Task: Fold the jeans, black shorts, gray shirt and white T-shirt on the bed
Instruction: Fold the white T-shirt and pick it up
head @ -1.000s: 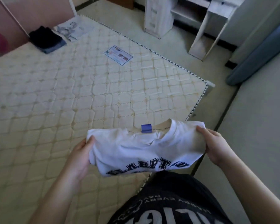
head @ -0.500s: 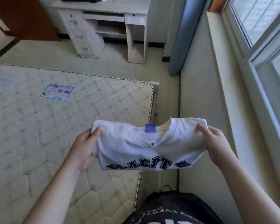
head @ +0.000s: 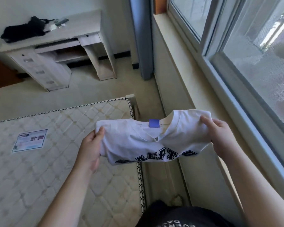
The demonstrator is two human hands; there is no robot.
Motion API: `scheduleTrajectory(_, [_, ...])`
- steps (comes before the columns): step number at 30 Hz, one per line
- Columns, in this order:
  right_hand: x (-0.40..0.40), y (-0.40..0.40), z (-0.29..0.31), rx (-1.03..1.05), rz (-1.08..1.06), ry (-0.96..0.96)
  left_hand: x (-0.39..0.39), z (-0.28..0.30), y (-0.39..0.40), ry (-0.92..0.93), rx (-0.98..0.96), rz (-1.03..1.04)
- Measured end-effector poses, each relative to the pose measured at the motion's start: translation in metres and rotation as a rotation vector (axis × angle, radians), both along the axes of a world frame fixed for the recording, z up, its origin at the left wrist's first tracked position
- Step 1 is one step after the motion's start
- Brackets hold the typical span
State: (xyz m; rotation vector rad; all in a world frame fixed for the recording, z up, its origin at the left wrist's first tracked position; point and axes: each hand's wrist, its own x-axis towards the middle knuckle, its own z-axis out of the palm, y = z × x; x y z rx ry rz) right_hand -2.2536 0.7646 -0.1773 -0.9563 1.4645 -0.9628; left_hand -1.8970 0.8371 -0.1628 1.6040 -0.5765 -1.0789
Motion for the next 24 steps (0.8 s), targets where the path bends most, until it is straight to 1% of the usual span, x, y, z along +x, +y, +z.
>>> scheduleTrajectory(6, [-0.004,-0.006,-0.003,-0.018,-0.078,-0.038,0.002,-0.009,-0.049,0.000,-0.002,-0.086])
scheduleTrajectory(9, [0.002,-0.017,-0.007,-0.029,-0.074,-0.027,0.010,-0.014,-0.077,0.011,0.010,-0.122])
scheduleTrajectory(20, [0.054,-0.099,-0.005,-0.037,-0.010,-0.028,0.068,-0.019,-0.158,0.060,-0.001,-0.169])
scheduleTrajectory(24, [0.061,-0.134,-0.003,-0.036,0.006,-0.030,0.079,-0.020,-0.191,0.073,0.000,-0.222])
